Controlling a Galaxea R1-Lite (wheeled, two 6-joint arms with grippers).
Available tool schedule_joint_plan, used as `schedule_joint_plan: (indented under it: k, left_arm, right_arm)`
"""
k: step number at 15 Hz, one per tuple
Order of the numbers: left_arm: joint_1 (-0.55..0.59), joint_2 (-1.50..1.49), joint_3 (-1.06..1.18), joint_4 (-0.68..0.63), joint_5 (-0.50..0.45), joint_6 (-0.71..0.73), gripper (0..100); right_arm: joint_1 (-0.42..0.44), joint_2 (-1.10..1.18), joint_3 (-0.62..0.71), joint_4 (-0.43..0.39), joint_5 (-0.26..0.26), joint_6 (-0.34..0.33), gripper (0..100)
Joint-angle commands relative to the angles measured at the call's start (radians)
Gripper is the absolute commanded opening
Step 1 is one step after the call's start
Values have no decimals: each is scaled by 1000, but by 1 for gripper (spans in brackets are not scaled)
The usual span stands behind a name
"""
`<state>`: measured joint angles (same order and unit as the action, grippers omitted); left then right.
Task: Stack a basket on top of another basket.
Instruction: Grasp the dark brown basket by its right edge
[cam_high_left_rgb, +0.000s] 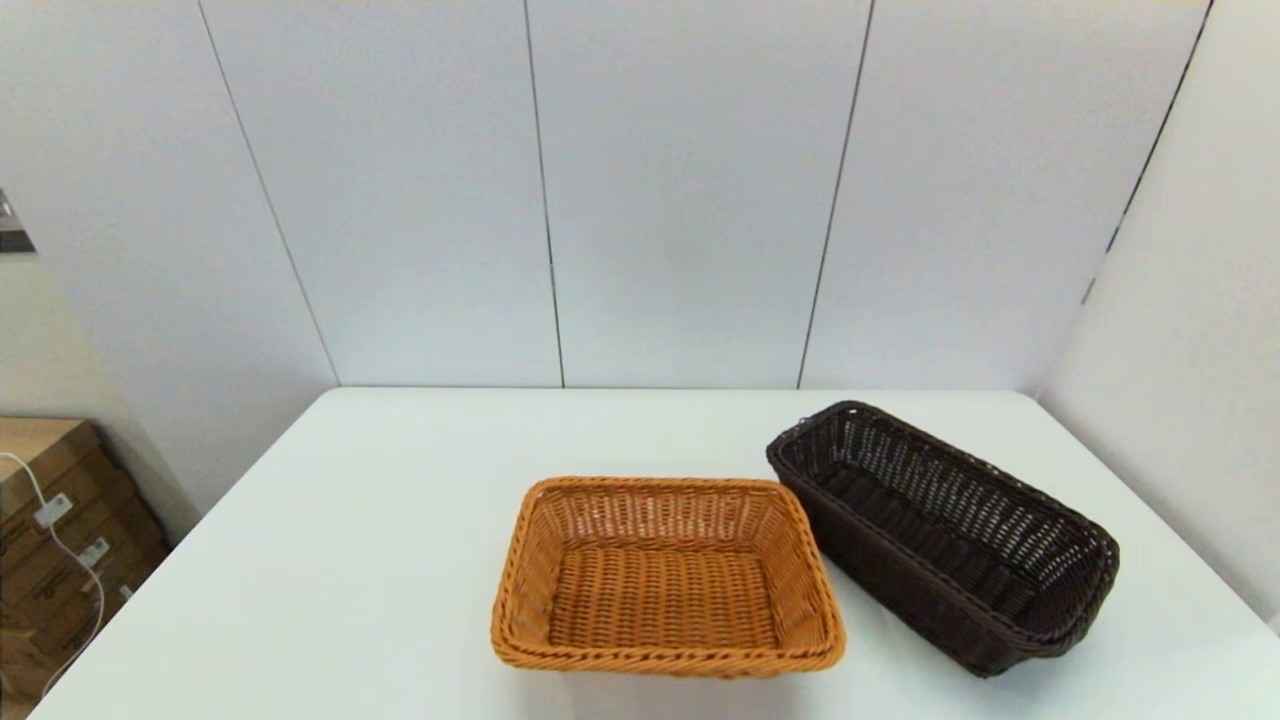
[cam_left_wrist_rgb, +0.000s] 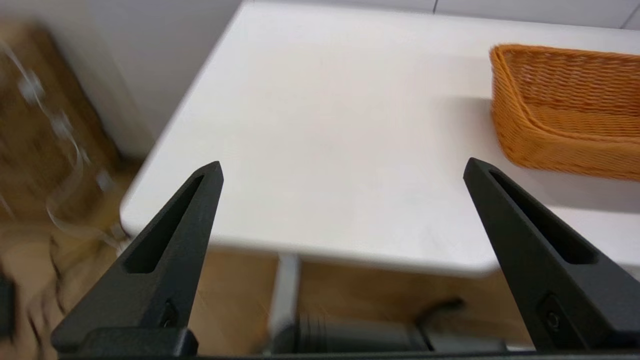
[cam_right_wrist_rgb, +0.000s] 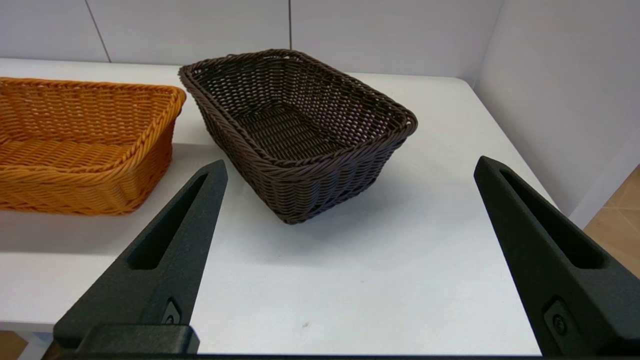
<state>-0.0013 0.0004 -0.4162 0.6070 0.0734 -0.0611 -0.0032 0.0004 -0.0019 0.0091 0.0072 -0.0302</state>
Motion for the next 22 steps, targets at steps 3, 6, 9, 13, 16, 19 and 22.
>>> schedule_joint_plan:
  k: [3, 6, 9, 13, 16, 19, 22]
  left_arm:
    - [0, 0, 356, -513, -7, 162, 100]
    - [0, 0, 385, -547, -75, 162, 100]
    - [0, 0, 421, -589, -106, 210, 100]
    - [0, 0, 421, -590, -98, 162, 100]
    - [0, 0, 421, -590, -98, 158, 100]
    - [0, 0, 421, -590, -96, 159, 100]
    - [0, 0, 421, -590, -98, 158, 100]
  right_arm:
    - [0, 0, -1, 3, 0, -2, 100]
    - [0, 0, 2, -6, 2, -4, 100]
    - [0, 0, 2, -6, 5, -10, 100]
    - [0, 0, -12, 25, -1, -17, 100]
    - [-1, 1, -70, 123, -6, -22, 100]
    - [-1, 130, -251, 227, 0, -16, 100]
    - [-32, 429, -455, 250, -6, -5, 100]
